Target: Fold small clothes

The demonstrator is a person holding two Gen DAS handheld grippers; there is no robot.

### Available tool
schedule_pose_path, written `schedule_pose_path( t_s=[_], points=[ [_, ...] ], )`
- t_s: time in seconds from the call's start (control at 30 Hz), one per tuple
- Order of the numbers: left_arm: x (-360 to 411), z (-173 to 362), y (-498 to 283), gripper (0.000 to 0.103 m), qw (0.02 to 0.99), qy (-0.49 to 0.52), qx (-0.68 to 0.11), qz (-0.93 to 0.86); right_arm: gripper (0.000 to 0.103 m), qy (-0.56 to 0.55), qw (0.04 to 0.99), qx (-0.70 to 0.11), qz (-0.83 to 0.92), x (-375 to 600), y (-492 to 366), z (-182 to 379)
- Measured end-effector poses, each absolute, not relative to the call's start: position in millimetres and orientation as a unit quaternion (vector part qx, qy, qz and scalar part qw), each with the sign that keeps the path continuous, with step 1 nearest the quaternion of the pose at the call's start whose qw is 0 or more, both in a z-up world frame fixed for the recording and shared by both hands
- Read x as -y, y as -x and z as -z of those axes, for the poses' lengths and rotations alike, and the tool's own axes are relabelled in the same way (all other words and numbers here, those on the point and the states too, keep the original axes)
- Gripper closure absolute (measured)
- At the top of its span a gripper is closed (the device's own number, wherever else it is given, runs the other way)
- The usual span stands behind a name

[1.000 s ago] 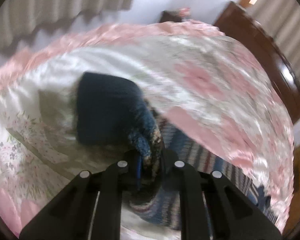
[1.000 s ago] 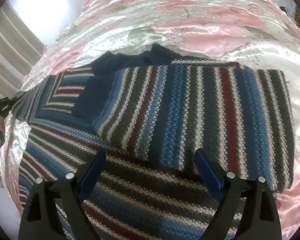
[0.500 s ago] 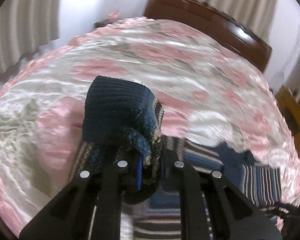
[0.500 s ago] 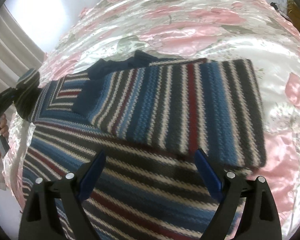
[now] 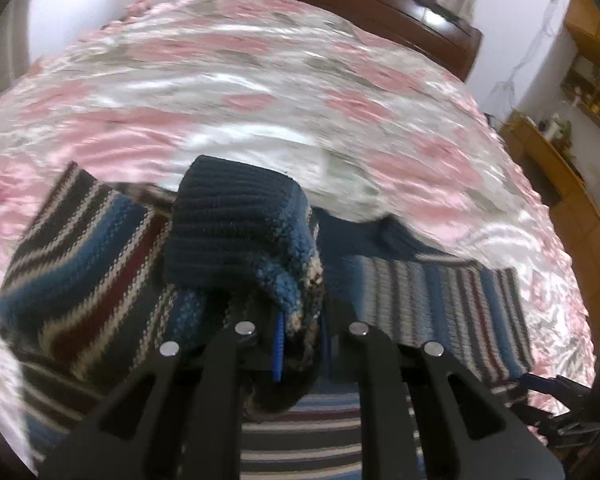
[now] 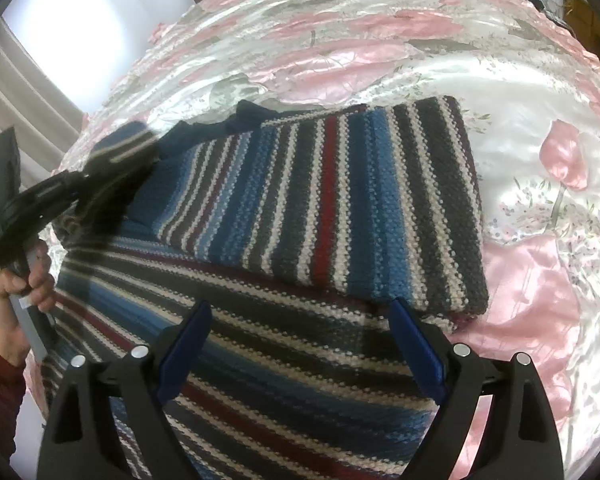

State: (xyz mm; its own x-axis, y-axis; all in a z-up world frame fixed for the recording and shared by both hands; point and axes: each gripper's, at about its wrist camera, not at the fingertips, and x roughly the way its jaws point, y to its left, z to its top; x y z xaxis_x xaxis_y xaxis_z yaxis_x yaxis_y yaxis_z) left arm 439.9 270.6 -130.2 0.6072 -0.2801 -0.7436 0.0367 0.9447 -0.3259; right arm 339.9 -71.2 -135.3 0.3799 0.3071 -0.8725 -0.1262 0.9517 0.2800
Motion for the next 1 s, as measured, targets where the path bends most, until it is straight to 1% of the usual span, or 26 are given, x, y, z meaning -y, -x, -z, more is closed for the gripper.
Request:
schedule_pose_path(
  t_s=[0.17,0.27,0.3,0.33,0.4,0.5,0.53,0.6,0.67,0.77,0.87,0.93,1.0],
  points=[
    [-213.5,141.3,-438.2,0.090,0.882,0.116,-0.443,0.112,0.013,-0.088,0.825,-0.542,-0.132,78.8,-338.4,140.9],
    [-189.1,161.8,-441.1,0.084,0.872,0.089,-0.468,0.115,0.013,-0.090,0.822,-0.547,-0.131,80.4,-337.6,145.7],
    [-185.0,169.5,-442.7,0.078,0.866,0.087,-0.479,0.115,0.013,-0.089,0.822,-0.548,-0.130,80.1,-337.6,147.2],
    [-183.3,176.0,-443.8,0.074,0.860,0.089,-0.489,0.117,0.013,-0.087,0.822,-0.548,-0.129,79.5,-337.9,148.0],
    [-182.2,186.3,-444.6,0.071,0.854,0.090,-0.498,0.122,0.013,-0.085,0.821,-0.550,-0.128,78.4,-337.9,149.2],
    [-184.7,181.9,-438.7,0.067,0.851,0.080,-0.500,0.140,0.013,-0.079,0.817,-0.558,-0.126,74.6,-339.9,152.7],
    [-188.9,177.6,-434.5,0.065,0.849,0.086,-0.500,0.149,0.013,-0.076,0.817,-0.559,-0.124,74.1,-340.1,153.5],
    [-198.5,167.6,-427.3,0.055,0.848,0.094,-0.496,0.162,0.013,-0.076,0.816,-0.560,-0.123,73.2,-340.3,153.6],
    [-220.5,152.5,-417.6,0.050,0.854,0.098,-0.483,0.165,0.013,-0.078,0.815,-0.562,-0.120,72.6,-340.5,152.8],
    [-262.8,135.8,-410.2,0.049,0.869,0.098,-0.464,0.142,0.013,-0.083,0.813,-0.565,-0.117,71.2,-343.1,151.3],
    [-304.3,131.5,-417.7,0.047,0.878,0.081,-0.463,0.086,0.013,-0.093,0.810,-0.568,-0.117,65.8,-350.0,146.0],
    [-329.2,139.6,-430.2,0.047,0.871,0.077,-0.483,0.049,0.013,-0.096,0.810,-0.566,-0.120,59.2,-357.7,141.5],
    [-348.1,156.0,-444.2,0.050,0.848,0.087,-0.521,0.036,0.013,-0.094,0.812,-0.563,-0.123,49.3,-364.8,135.0]
  ],
)
